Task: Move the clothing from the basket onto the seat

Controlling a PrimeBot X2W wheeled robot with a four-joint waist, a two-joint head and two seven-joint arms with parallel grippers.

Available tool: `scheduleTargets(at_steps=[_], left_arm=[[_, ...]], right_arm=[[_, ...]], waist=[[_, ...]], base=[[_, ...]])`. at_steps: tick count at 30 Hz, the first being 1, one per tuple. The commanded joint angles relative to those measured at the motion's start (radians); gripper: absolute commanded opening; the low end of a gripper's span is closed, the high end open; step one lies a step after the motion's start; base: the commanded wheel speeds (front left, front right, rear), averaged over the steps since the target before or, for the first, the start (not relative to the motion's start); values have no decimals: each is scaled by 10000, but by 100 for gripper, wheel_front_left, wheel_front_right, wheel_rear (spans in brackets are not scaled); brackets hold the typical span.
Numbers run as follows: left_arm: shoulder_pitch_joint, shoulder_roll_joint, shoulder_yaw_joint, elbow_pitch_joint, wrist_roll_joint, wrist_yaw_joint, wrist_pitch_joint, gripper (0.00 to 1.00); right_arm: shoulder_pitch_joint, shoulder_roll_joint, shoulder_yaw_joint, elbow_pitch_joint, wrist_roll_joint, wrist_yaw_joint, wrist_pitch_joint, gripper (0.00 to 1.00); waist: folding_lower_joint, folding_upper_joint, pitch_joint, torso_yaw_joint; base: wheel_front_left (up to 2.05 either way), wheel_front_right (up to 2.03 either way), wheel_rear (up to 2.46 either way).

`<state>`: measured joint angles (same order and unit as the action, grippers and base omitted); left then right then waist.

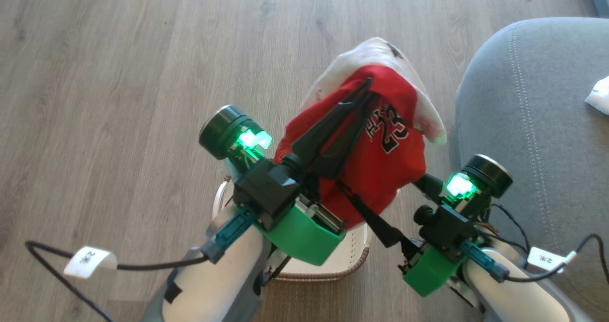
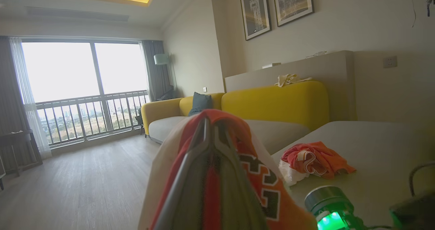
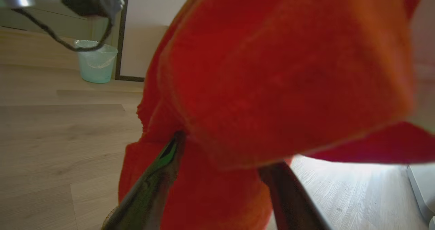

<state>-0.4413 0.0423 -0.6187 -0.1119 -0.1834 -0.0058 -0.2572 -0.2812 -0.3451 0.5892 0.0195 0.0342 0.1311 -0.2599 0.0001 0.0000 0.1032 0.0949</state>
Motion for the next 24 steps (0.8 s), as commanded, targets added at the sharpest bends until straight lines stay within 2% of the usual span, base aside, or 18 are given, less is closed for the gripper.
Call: scheduleTargets(at_steps=[1, 7, 13, 20, 24], left_arm=[[-598, 80, 178, -350, 51, 19, -45, 0], [-682, 80, -143, -237, 29, 71, -45, 0], [-726, 80, -553, -288, -93, 113, -45, 0], [-785, 80, -764, -242, -109, 194, -45, 0], [-798, 80, -884, -278, -151, 222, -45, 0]], right_arm=[[-410, 70, 208, -246, 128, -4, -19, 100], [-697, 79, 727, -285, 361, -4, -19, 100], [-701, 355, 336, 1, 267, -4, -19, 100], [-766, 681, 497, 158, 365, -4, -19, 100], [-773, 973, 143, 328, 363, -4, -19, 100]], waist=[[-1, 0, 12, 46], [-1, 0, 37, 86], [-1, 0, 106, 128], [-1, 0, 153, 158], [-1, 0, 168, 159]], base=[[0, 0, 0], [0, 0, 0], [0, 0, 0], [0, 0, 0], [0, 0, 0]])
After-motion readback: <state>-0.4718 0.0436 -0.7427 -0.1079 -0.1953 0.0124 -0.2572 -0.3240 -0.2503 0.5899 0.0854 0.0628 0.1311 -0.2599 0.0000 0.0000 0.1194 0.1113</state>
